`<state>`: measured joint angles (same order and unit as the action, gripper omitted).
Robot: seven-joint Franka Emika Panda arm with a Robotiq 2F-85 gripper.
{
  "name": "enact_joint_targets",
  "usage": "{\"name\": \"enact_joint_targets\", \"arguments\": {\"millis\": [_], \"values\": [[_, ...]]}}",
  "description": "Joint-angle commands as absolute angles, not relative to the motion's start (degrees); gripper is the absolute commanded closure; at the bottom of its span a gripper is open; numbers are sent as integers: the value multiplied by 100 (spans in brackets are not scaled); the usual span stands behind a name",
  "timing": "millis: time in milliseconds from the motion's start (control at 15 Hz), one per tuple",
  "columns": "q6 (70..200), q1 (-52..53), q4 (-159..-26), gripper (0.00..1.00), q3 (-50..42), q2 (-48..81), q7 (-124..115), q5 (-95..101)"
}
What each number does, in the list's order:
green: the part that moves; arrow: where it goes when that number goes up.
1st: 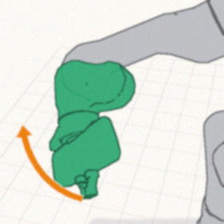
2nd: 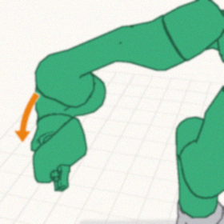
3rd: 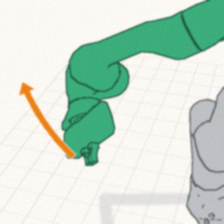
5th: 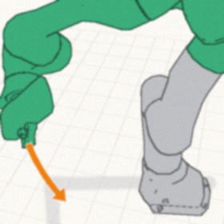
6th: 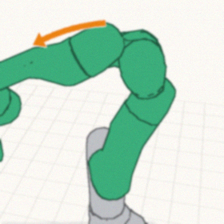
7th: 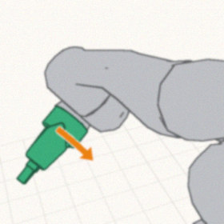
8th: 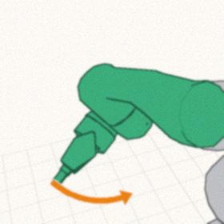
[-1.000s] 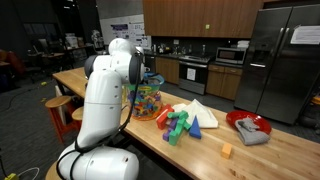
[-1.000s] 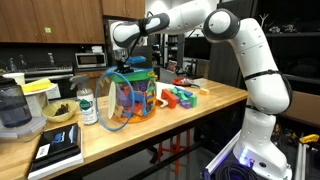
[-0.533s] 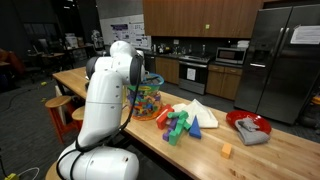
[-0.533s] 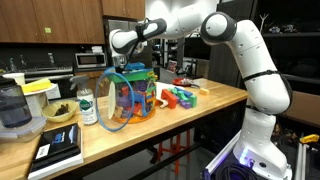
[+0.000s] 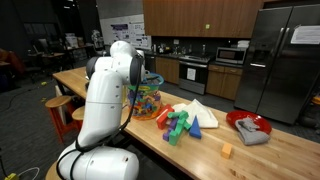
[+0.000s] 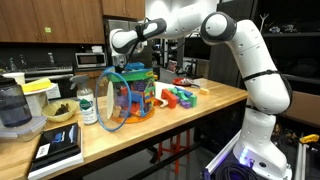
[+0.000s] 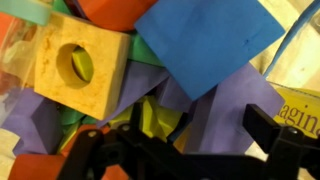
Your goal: Pick up one orange cylindrical block stand from the clear block bag and put it on the table
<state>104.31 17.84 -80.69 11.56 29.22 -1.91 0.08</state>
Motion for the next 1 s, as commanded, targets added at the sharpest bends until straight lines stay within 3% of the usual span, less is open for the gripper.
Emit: {"name": "enact_joint_targets", "arguments": {"millis": [0, 933], "values": [[10341, 1810, -8074, 0, 1030, 2835, -367, 168], [10185, 1777, -8219, 0, 876, 2752, -628, 327]]}}
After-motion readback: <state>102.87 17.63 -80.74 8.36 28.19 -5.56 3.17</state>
